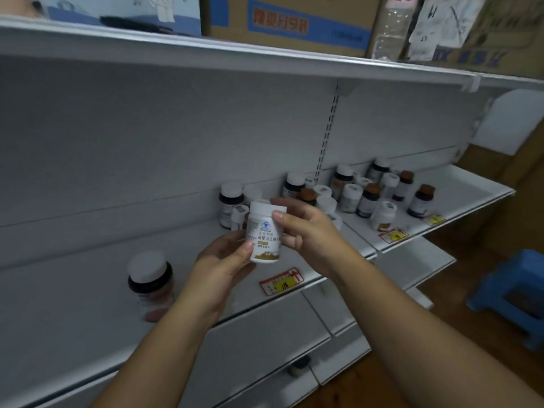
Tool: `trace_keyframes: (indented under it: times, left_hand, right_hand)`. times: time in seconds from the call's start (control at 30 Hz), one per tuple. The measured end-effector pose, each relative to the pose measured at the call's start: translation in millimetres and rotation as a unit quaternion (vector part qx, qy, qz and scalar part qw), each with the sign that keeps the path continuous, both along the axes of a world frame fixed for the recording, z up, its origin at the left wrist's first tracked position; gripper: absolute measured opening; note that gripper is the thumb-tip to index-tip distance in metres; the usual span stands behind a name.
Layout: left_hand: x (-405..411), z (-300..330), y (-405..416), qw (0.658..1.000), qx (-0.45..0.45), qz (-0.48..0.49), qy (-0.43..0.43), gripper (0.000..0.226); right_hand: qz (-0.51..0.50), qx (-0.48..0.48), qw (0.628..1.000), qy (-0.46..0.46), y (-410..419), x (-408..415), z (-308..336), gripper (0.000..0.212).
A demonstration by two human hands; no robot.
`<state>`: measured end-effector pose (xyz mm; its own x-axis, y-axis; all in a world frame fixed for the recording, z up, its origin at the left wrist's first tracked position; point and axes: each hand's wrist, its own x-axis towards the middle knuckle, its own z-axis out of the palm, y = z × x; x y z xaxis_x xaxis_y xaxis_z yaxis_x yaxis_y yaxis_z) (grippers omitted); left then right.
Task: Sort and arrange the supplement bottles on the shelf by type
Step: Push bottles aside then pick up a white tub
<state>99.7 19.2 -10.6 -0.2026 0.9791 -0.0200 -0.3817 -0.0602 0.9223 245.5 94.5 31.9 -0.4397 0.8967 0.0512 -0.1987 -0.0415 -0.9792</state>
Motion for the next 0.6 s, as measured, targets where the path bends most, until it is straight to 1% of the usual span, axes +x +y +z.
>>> trace_keyframes:
  times: [0.17,0.27,0.33,0.4,0.47,0.53,0.6]
  left_hand:
    - [11.7,0.4,13.4,0.990,0.038,0.059,0.121,0.029]
    - [16.4,-0.7,27.0,0.980,0.029,0.091,0.176,0.034]
    - [19.1,-3.0,37.8,0.971,-0.002,0.108,0.215,0.034]
    - [23.7,-7.7,49.2,0.958,-0.054,0.123,0.254,0.024]
    - [26.7,-14.5,60.4,0.951,-0.121,0.139,0.248,0.013]
    - [29.4,-20.0,67.7,0.948,-0.170,0.153,0.221,0.021]
    - [32.0,-26.2,69.9,0.938,-0.203,0.173,0.223,0.024]
  right_hand:
    - [0.003,-0.005,1.000,-0.023,19.2,9.4,-13.8,0.026]
    - [0.005,0.029,0.997,-0.065,39.6,12.1,-22.7,0.026]
    - [0.029,0.046,0.995,-0.082,54.5,14.9,-29.8,0.029]
    - [0.067,0.051,0.991,-0.101,68.3,19.5,-37.3,0.036]
    - [0.098,0.069,0.982,-0.145,80.6,24.1,-45.6,0.041]
    - [0.125,0.096,0.969,-0.193,89.8,26.3,-54.4,0.041]
    - [0.149,0.121,0.955,-0.228,94.1,26.3,-63.6,0.037]
